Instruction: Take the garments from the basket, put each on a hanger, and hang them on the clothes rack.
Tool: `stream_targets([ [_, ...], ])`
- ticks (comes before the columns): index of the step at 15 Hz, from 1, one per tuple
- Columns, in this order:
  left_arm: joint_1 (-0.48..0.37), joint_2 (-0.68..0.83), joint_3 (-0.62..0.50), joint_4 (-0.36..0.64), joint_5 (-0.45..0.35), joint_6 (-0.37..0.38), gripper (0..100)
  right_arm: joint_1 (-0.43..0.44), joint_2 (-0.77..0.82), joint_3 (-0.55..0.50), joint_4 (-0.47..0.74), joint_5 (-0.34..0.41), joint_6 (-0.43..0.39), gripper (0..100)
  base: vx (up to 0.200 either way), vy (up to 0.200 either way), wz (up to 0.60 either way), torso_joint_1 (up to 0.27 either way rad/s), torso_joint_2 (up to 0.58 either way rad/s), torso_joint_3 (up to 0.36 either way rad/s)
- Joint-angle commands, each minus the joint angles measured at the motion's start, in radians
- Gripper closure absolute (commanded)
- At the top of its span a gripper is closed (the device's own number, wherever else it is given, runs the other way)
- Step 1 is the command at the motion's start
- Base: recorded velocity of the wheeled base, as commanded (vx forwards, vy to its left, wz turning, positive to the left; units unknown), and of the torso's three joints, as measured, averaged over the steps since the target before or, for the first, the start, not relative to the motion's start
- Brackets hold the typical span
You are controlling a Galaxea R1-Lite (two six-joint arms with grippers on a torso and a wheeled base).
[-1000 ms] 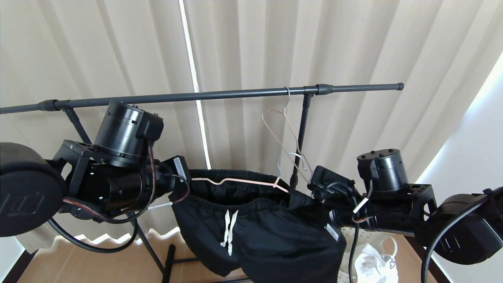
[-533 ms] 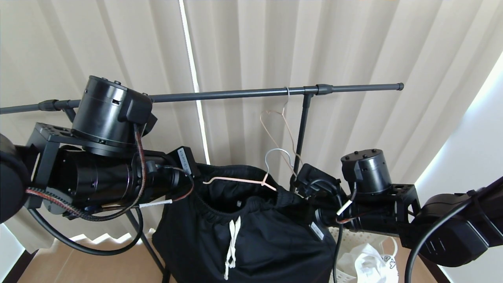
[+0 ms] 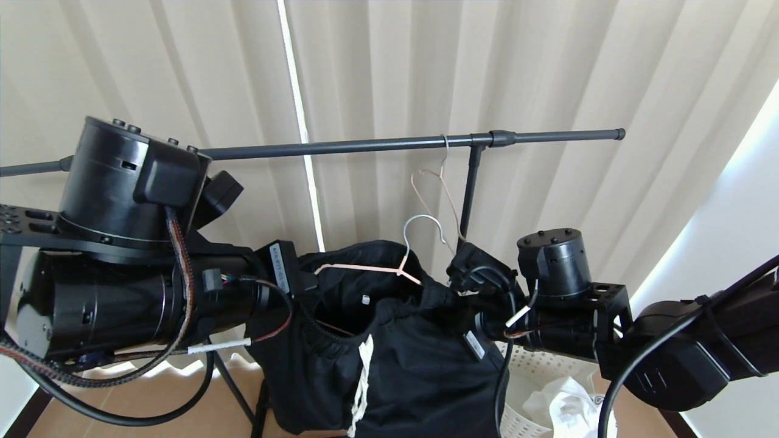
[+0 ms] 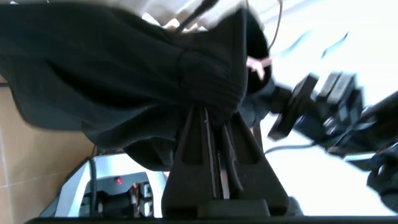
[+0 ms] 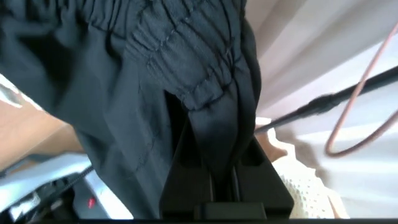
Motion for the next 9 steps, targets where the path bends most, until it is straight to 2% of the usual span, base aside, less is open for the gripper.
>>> stream_targets([
  [1, -0.008, -0.002, 0.042, -0.002, 0.002, 0.034, 100, -0.001, -0.011, 0.025, -0.032, 0.003, 0.000, 100, 0.000, 0.000, 0.00, 0.000, 0.00, 0.000],
  [4, -0.016, -0.002, 0.099, -0.061, 0.005, 0.070, 100, 0.007, -0.036, 0.048, -0.086, 0.003, 0.000, 100, 0.000, 0.000, 0.00, 0.000, 0.00, 0.000],
  [9, -0.045, 0.001, 0.191, -0.176, 0.022, 0.130, 100, 0.039, -0.076, 0.061, -0.103, -0.001, 0.000, 100, 0.000, 0.000, 0.00, 0.000, 0.00, 0.000],
])
